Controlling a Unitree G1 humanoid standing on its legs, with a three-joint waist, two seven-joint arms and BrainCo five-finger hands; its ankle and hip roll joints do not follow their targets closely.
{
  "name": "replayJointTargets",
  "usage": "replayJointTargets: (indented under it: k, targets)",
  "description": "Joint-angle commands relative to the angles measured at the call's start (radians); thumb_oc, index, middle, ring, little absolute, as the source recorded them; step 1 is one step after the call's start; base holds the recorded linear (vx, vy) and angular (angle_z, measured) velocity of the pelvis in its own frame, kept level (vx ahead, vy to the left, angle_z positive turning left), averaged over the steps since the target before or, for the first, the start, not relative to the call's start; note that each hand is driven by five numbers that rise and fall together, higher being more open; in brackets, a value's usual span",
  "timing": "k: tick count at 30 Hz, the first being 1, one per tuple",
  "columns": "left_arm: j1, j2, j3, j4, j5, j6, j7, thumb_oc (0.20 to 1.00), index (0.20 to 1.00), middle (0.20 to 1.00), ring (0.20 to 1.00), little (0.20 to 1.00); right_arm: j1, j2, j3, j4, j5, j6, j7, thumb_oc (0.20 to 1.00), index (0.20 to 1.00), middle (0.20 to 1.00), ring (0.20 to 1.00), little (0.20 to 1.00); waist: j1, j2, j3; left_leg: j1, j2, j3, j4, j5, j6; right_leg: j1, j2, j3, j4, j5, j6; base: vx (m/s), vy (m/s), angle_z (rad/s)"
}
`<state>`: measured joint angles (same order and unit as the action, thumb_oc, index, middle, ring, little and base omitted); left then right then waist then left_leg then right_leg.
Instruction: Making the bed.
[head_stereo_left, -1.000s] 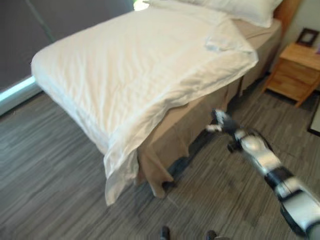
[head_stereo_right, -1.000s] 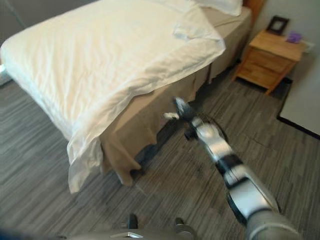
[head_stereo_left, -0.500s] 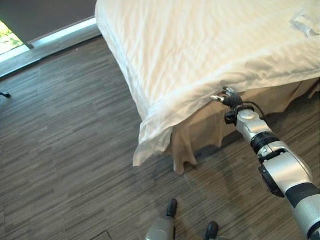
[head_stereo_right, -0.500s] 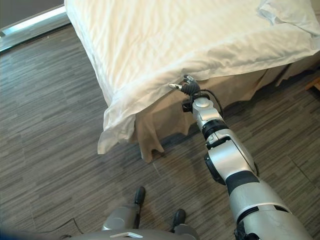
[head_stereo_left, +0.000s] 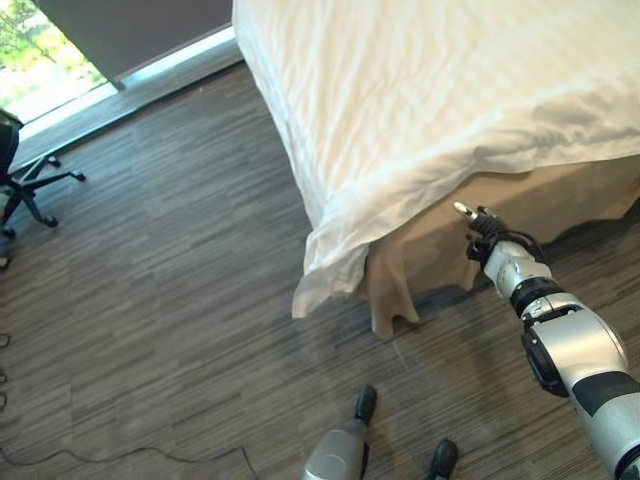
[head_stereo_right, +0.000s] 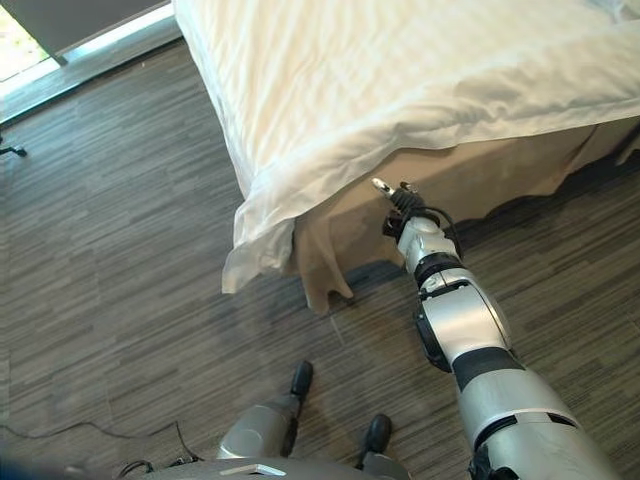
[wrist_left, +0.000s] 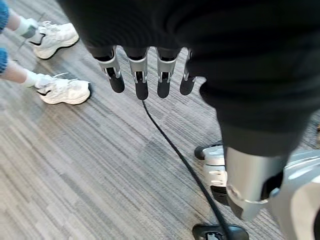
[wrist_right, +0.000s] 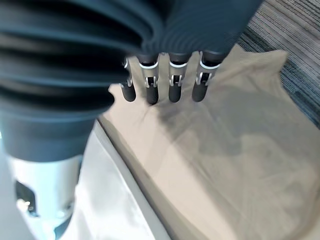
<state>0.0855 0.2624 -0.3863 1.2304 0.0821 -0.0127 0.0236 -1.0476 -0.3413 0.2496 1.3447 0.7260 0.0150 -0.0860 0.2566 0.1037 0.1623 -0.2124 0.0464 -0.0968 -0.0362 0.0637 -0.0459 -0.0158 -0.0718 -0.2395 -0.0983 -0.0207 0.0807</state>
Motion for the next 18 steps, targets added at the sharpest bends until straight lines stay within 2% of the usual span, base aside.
replayJointTargets:
  k: [1,12,13,14,18]
  targets:
    - [-0.063,0.032,-0.009,0.049,-0.026,0.003,0.010,1.000,1.000,1.000,1.000,1.000,-0.116,-0.012,0.045,-0.057,0.044,-0.046,0.006,1.000,1.000,1.000,1.000,1.000,0.036,-0.060,0.048,0.052,-0.032,-0.042,-0.051,0.006,-0.016,-0.039,-0.058,0.012,0.011,0.040,0.060,0.04,0.012,0.00]
    - [-0.065,0.051,-0.025,0.047,-0.023,0.000,-0.002,1.000,1.000,1.000,1.000,1.000,-0.237,-0.089,0.090,-0.036,-0.046,-0.046,-0.036,1.000,1.000,1.000,1.000,1.000,0.021,-0.085,0.037,0.066,-0.031,-0.047,-0.051,-0.005,-0.012,-0.022,-0.056,0.011,0.011,0.030,0.060,0.02,0.000,0.00]
    - [-0.075,0.037,-0.030,0.040,-0.035,-0.002,0.025,1.000,1.000,1.000,1.000,1.000,-0.243,-0.076,0.104,-0.023,-0.059,-0.048,-0.056,1.000,1.000,1.000,1.000,1.000,0.015,-0.088,0.038,0.066,-0.030,-0.044,-0.051,-0.006,-0.010,-0.023,-0.054,0.015,0.011,0.032,0.059,0.00,0.000,0.00]
    - [-0.058,0.044,-0.052,0.018,-0.035,-0.016,-0.022,1.000,1.000,1.000,1.000,1.000,-0.303,-0.067,0.118,0.011,-0.088,-0.025,-0.045,1.000,1.000,1.000,1.000,1.000,0.017,-0.088,0.038,0.064,-0.029,-0.042,-0.051,-0.005,-0.010,-0.027,-0.053,0.018,0.011,0.033,0.059,-0.01,0.007,-0.05]
    - [-0.077,0.045,-0.043,0.020,-0.083,-0.007,-0.020,1.000,1.000,1.000,1.000,1.000,-0.368,-0.079,0.164,0.014,-0.108,-0.014,-0.053,1.000,1.000,1.000,1.000,1.000,0.017,-0.098,0.039,0.065,-0.028,-0.042,-0.051,-0.003,-0.013,-0.026,-0.051,0.015,0.011,0.034,0.059,0.00,0.004,-0.02]
